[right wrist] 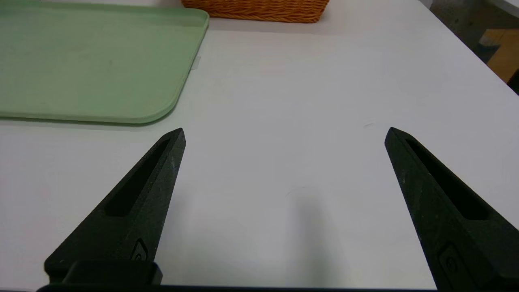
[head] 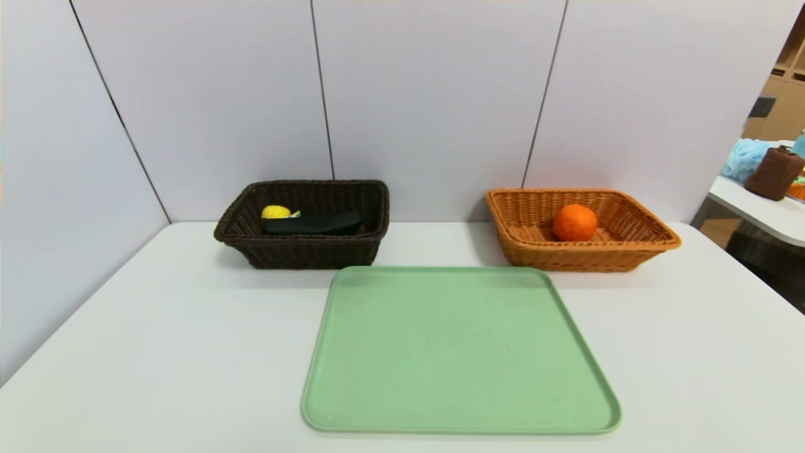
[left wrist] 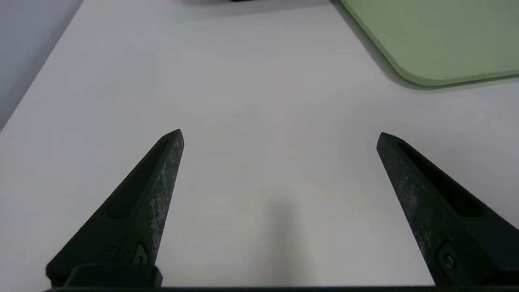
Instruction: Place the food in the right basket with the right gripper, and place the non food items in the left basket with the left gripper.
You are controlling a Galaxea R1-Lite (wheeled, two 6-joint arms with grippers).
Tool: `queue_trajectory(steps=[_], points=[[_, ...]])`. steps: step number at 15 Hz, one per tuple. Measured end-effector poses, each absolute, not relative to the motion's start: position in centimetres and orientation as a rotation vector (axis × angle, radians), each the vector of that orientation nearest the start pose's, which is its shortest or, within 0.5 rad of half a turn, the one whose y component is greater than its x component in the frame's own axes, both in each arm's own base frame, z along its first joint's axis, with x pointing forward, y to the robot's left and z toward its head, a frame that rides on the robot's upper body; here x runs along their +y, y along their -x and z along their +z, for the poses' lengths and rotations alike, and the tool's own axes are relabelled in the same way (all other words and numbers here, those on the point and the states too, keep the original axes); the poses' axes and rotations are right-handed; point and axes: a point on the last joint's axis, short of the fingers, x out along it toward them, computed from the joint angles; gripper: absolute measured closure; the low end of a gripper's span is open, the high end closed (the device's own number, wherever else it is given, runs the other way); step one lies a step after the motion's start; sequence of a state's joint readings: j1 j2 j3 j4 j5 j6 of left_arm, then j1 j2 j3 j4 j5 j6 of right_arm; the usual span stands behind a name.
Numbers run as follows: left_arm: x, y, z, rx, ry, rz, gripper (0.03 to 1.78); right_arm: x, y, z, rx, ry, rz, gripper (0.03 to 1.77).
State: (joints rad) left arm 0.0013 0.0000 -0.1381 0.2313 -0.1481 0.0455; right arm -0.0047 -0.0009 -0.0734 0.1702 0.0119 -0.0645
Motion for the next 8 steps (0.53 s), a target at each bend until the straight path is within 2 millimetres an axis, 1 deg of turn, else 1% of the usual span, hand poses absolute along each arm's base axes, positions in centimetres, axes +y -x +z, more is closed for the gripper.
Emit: queue_trajectory(steps=[3, 4, 5, 8], points=[[-0.2, 2.5, 8.6, -0.053, -0.052, -0.087, 0.12, 0.1, 2.9, 7.7, 0.098, 0.083, 0.02, 0.1], [-0.2, 2.4, 8.5, -0.072, -0.067, -0.063, 0.12, 0.1, 2.9, 7.7, 0.098, 0.089, 0.02, 0.1], [-0.1, 2.3, 8.1, -0.043, -0.094, -0.024, 0.12, 0.1, 2.9, 7.7, 0.099, 0.103, 0.021, 0.1], [-0.1, 2.3, 7.5, 0.003, -0.123, -0.02, 0.12, 0.1, 2.9, 7.6, 0.099, 0.12, 0.022, 0.1]])
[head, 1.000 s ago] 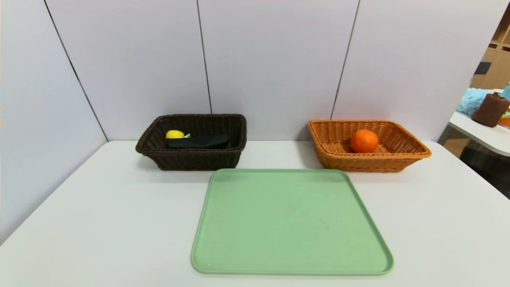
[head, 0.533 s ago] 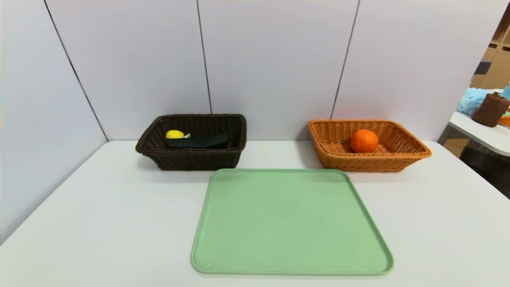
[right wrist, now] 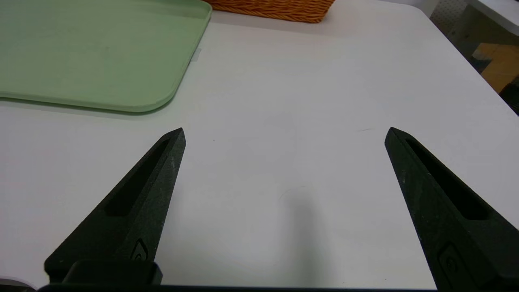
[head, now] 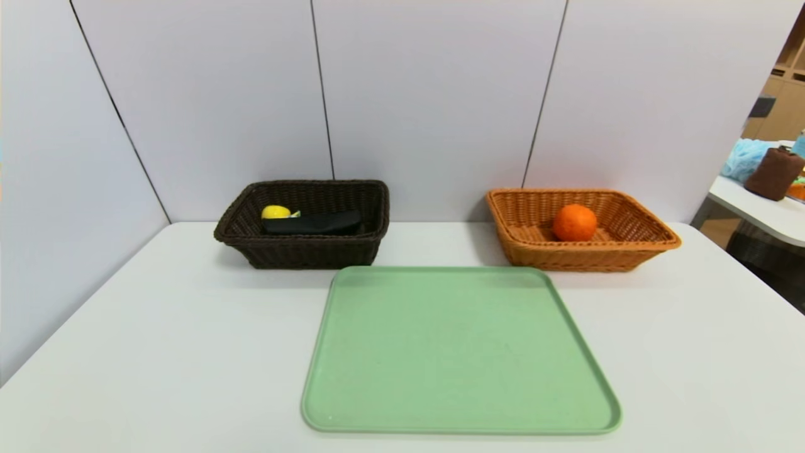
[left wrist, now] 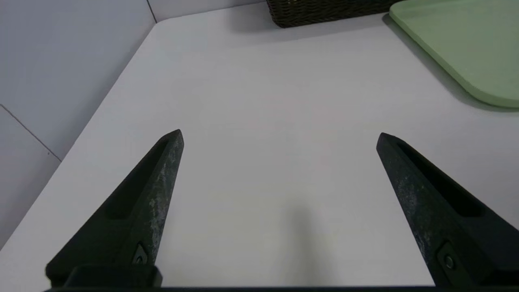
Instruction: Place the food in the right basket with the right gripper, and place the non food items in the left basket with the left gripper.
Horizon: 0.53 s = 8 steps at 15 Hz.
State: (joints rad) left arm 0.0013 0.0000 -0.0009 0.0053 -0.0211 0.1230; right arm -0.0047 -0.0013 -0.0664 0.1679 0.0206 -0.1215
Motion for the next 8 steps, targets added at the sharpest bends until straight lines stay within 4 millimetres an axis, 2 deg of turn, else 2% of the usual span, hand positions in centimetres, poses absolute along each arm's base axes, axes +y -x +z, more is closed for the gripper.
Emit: queue_trajectory(steps=[6, 8], points=[[-0.04, 2.28, 7.45, 0.008, -0.106, -0.017, 0.12, 0.03, 2.77, 7.73, 0.075, 0.068, 0.006, 0.1], [-0.02, 2.28, 7.46, 0.008, -0.044, -0.006, 0.12, 0.01, 2.64, 7.85, 0.042, 0.021, -0.004, 0.1]])
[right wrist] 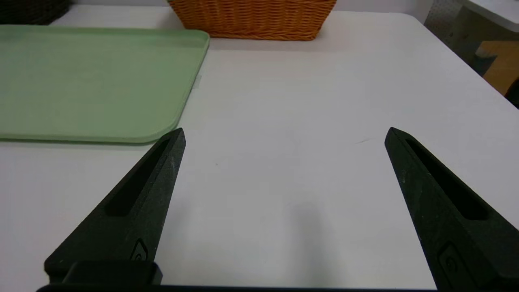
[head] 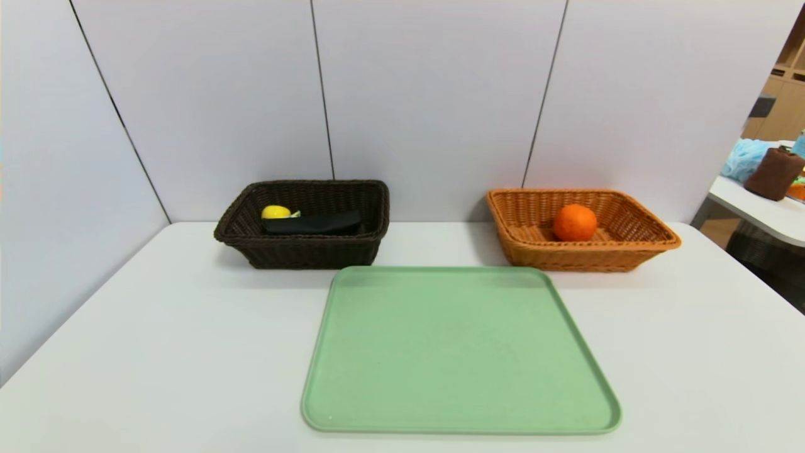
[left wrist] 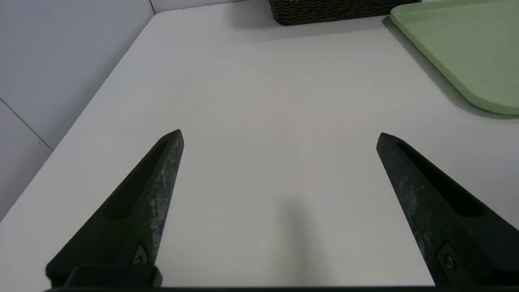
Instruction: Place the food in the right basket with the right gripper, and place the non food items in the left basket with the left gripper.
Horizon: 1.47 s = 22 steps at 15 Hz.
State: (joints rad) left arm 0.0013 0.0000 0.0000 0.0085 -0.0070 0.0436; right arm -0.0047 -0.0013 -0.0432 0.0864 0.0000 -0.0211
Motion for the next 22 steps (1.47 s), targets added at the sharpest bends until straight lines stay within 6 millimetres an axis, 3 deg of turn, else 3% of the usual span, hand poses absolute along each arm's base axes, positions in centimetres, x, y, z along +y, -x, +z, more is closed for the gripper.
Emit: queue_trajectory(steps=[2, 13, 22], points=[[0.0, 2.28, 7.52, 0.003, 0.023, 0.004, 0.12, 0.0, 2.61, 7.79, 0.042, 0.002, -0.008, 0.1], [0.0, 2.28, 7.53, 0.002, 0.03, 0.007, 0.12, 0.02, 2.29, 7.45, 0.009, 0.074, 0.001, 0.1], [0.0, 2.28, 7.55, 0.0, 0.033, 0.005, 0.12, 0.0, 2.29, 7.51, 0.005, -0.02, -0.007, 0.1]])
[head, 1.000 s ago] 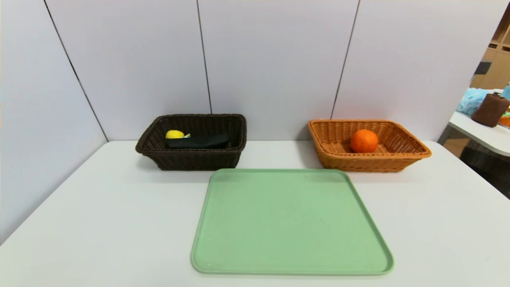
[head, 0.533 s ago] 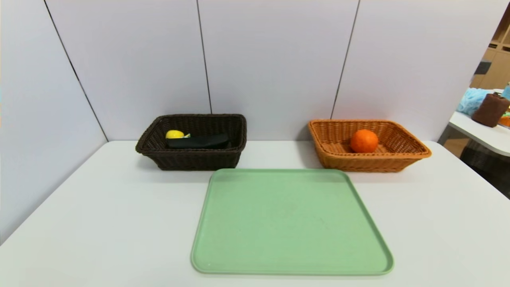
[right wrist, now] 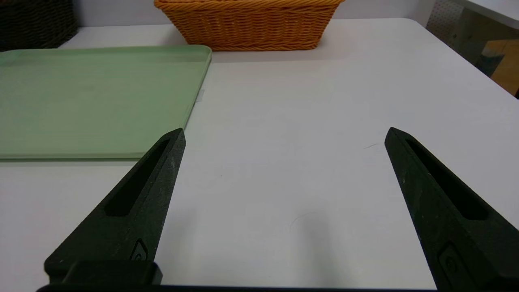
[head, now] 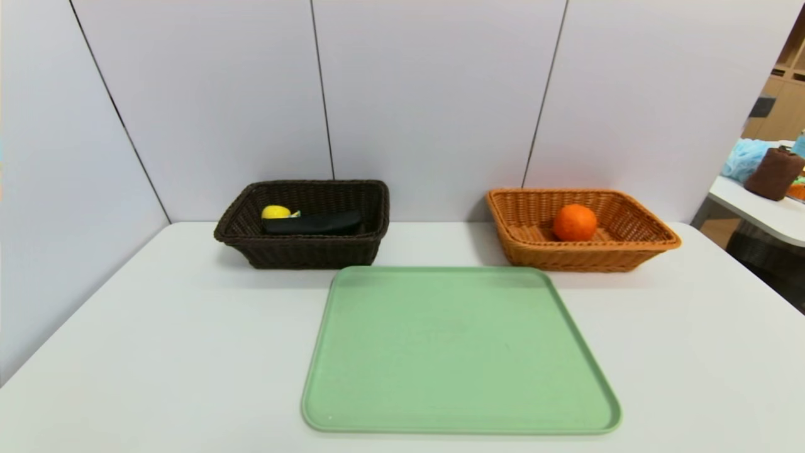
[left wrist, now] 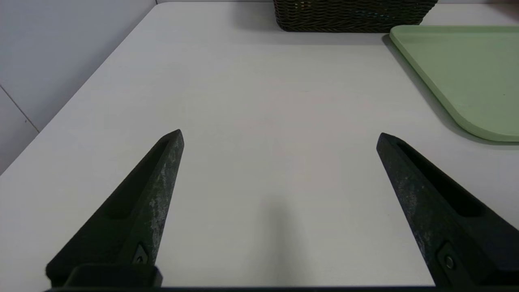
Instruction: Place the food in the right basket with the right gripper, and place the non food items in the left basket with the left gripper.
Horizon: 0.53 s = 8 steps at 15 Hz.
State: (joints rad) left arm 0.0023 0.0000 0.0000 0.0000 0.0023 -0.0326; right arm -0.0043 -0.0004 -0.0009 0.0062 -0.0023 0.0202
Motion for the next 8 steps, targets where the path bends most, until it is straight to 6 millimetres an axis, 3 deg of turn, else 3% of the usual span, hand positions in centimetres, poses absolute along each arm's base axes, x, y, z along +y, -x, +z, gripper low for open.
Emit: queue_trajectory(steps=[8], points=[[0.0, 2.28, 7.62, -0.007, 0.019, 0.006, 0.12, 0.0, 2.3, 7.54, 0.004, -0.02, -0.007, 0.1]])
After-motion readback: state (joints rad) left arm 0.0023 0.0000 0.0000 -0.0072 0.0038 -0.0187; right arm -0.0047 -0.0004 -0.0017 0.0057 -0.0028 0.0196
